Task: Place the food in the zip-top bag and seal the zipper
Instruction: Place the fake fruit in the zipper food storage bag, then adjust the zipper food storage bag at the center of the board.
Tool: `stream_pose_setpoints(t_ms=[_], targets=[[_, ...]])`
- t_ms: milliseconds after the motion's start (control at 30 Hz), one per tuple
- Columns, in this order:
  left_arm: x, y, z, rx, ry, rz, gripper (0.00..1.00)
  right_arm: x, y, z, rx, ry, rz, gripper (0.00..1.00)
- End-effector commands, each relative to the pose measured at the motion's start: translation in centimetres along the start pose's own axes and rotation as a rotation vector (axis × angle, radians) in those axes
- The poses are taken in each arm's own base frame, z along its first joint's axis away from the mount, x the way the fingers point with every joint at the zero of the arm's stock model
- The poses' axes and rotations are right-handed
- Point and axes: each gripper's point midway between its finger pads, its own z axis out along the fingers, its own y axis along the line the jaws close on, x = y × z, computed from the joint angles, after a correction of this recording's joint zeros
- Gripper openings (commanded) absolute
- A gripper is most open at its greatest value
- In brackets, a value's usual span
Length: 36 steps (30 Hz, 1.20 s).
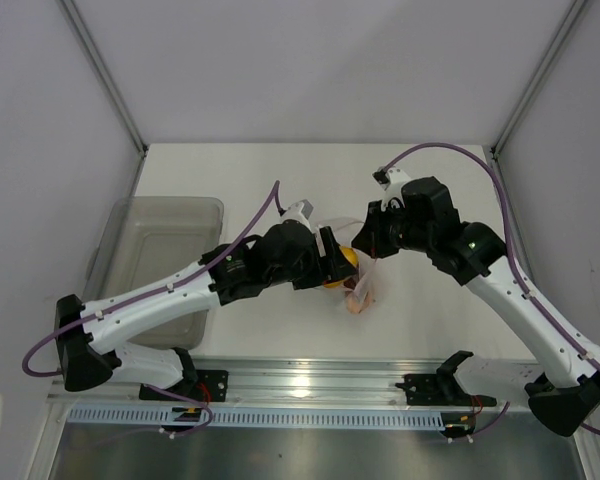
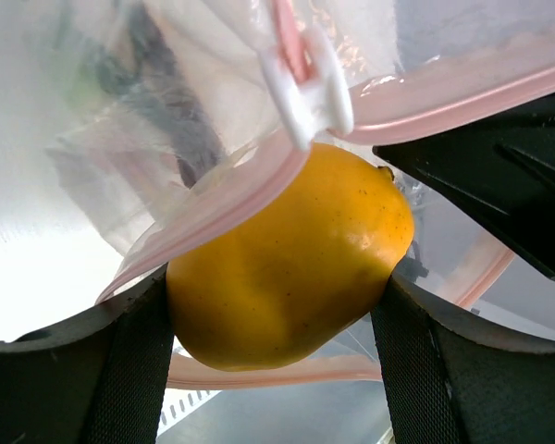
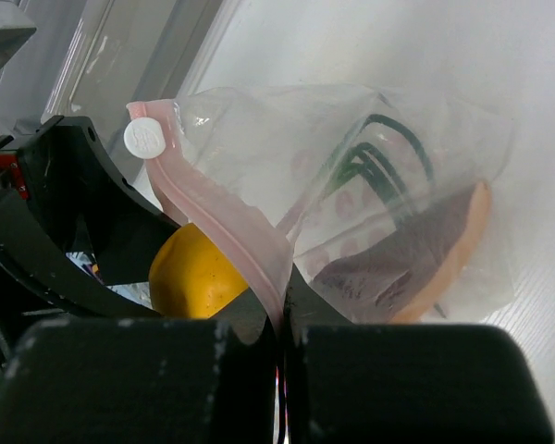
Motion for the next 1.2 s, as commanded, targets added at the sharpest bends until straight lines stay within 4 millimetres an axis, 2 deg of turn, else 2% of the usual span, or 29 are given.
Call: stream_pose_setpoints(t_ms=[0, 67, 100, 133, 200, 233, 400, 433, 533, 800, 867, 1033, 1167], targets=[[-1.7, -1.1, -0.7, 0.003, -0.052, -0.041, 0.43, -1.1, 1.0, -1.0, -0.034, -0.044, -0.012, 0.00], [-1.7, -1.2, -0.7, 0.012, -0.054, -0.029, 0.61, -0.9, 0.8, -0.9, -0.029, -0.038, -0.018, 0.00], [-1.8, -1.4, -0.8, 0.022, -0.058, -0.024, 0.82, -1.0, 0.8, -1.0, -0.026, -0.041, -0.023, 0.00], [-1.8, -1.6, -0.8, 0.034, -0.059, -0.017, 0.88, -0.9, 0.6, -1.0, -0.020, -0.037, -0.024, 0.00], [-2.2, -2.2, -1.4, 0.061, -0.070, 0.015, 0.94, -0.9, 0.4, -1.0, -0.009, -0.040, -0.029, 0.00], [-2.4, -2.7, -1.5, 0.079, -0.080, 0.027, 0.99, -0.9, 0.3, -1.0, -0.006, -0.039, -0.032, 0.00], [-2.8, -4.3, -3.1, 0.147, -0.120, 0.141, 1.00, -1.0, 0.0, -0.8, 0.004, -0.038, -0.036, 0.00], [-3.5, -4.8, -3.9, 0.157, -0.145, 0.147, 1.00, -1.0, 0.0, -0.7, 0.004, -0.040, -0.036, 0.00], [-3.9, -4.9, -5.3, 0.167, -0.180, 0.188, 1.00, -1.0, -0.2, -0.7, 0.008, -0.042, -0.037, 0.00], [-4.5, -3.1, -7.6, 0.144, -0.237, 0.192, 0.99, -0.9, -0.5, -0.5, 0.016, -0.040, -0.033, 0.00], [-4.4, -2.5, -7.8, 0.131, -0.239, 0.178, 1.00, -0.9, -0.5, -0.5, 0.013, -0.040, -0.031, 0.00], [-2.8, 0.3, -5.8, 0.030, -0.189, 0.149, 0.98, -1.0, -0.2, -0.8, 0.003, -0.044, -0.026, 0.00], [-1.7, 1.8, -4.2, -0.023, -0.163, 0.133, 0.89, -1.0, -0.2, -0.9, 0.004, -0.045, -0.026, 0.00]])
